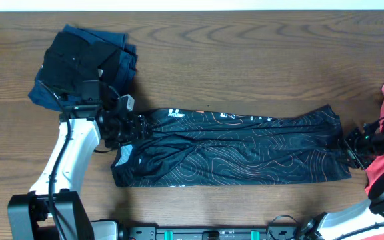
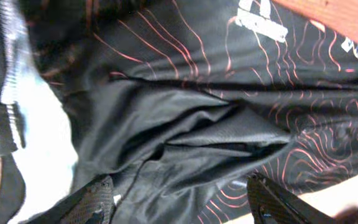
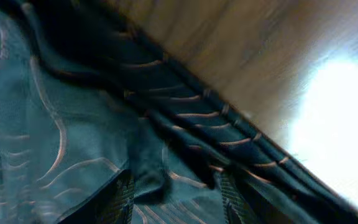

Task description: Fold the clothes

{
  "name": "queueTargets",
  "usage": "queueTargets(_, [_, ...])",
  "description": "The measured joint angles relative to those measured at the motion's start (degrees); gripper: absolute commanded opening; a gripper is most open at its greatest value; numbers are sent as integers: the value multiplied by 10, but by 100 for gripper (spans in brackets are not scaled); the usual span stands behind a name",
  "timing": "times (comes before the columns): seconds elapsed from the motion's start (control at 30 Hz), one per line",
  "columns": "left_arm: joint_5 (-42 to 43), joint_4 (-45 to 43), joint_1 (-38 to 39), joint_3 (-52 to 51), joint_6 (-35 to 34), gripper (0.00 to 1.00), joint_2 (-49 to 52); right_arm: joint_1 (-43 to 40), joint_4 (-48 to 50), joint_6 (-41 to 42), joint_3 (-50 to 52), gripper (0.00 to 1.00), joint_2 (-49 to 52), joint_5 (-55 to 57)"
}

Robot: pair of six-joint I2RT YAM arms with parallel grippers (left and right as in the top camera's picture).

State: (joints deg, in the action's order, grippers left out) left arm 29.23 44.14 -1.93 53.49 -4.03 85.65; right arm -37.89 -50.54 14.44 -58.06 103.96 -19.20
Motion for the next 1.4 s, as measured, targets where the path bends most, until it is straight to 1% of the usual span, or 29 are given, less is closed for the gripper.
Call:
queueTargets(0.07, [4,0,11,-4,0,71,0,0,21,3,10,40,-8,-11])
queueTargets(0.2, [2,0,34,-26,0,71,0,0,40,9,15,25,-9,-31])
queueTargets(0.33, [-12,-5,52,-57,0,71,0,0,18,13,12,24,-8,-38])
queueTargets(0.4, [-15,-12,58,-74,0,71,0,-3,2,11,7,13,-8,-41])
queueTargets(0.47, [-16,-28,60,-91,0,71,0,-6,-7,10,1,11,-8,-42])
queueTargets(0.57, [-21,-43,62,-112,0,71,0,-19,-22,8,-6,1,-8,-40])
queueTargets(0.8, [-24,-51,62,-126,0,69,0,-46,-58,-1,-25,1,-7,-31])
queueTargets(0.9, [-25,-59,62,-126,1,60,0,-63,-75,-2,-36,1,-7,-18])
queueTargets(0.97, [-26,-63,62,-126,0,56,0,-71,-83,-3,-39,1,-7,-10])
queueTargets(1.1, [-26,-67,62,-126,2,57,0,-75,-86,-2,-39,1,-7,3])
queueTargets(1.13, [-26,-67,62,-126,2,62,0,-75,-86,-2,-39,1,-7,5])
queueTargets(1.17, [-26,-67,62,-126,5,63,0,-75,-86,-2,-39,1,-7,6])
queueTargets(1.27, [-26,-67,62,-126,2,63,0,-75,-86,-2,-39,1,-7,8])
queueTargets(1.4, [-26,-67,62,-126,-2,54,0,-75,-85,-2,-39,1,-7,8])
